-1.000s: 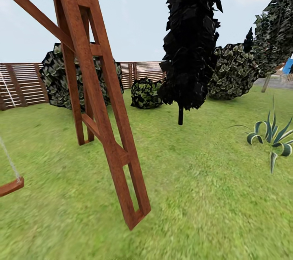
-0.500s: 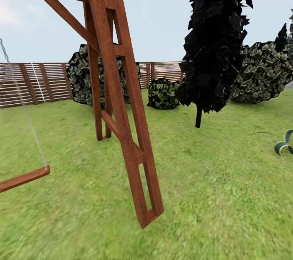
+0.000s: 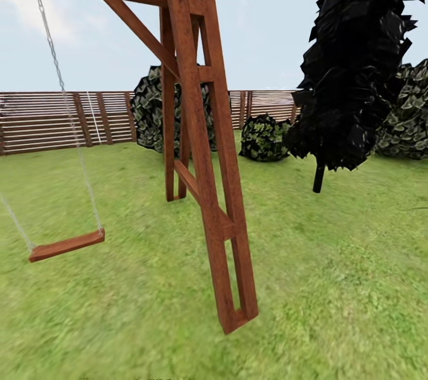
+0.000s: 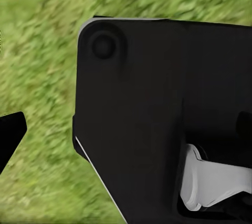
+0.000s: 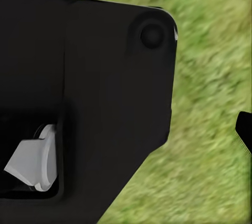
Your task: Take the three Easter eggs out of the wicker basket on the lawn in the garden, then place them on the lawn next to a single tree (choose any tree) so that all three eggs are next to the same tree and none are left in the basket.
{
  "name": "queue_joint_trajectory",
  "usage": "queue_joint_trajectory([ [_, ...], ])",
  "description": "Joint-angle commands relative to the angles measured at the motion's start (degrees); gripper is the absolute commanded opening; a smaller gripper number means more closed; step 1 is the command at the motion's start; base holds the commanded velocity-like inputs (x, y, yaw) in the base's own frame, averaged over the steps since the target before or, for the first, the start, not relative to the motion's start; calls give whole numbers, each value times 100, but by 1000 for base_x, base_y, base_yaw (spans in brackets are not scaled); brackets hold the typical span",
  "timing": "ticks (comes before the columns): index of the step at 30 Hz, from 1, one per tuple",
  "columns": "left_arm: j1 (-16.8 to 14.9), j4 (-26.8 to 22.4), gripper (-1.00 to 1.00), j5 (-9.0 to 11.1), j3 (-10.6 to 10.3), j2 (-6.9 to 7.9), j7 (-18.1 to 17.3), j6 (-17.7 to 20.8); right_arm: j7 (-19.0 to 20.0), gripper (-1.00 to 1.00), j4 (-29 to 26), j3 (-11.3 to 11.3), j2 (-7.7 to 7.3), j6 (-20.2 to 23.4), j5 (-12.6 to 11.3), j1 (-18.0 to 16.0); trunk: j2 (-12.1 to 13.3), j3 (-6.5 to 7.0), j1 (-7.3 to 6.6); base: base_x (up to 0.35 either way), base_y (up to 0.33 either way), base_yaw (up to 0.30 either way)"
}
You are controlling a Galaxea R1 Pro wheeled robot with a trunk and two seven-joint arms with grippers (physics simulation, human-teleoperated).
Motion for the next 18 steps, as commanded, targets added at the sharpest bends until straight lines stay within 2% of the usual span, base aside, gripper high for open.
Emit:
queue_joint_trajectory([
  [1, 3, -7, 100, 4, 31, -3, 1, -8, -34, 100, 7, 33, 2, -17, 17, -1, -6, -4, 3, 0, 0, 292],
  [18, 4, -7, 100, 4, 31, 4, 1, -8, -34, 100, 10, 31, 3, -8, 17, -1, -6, -4, 3, 0, 0, 292],
])
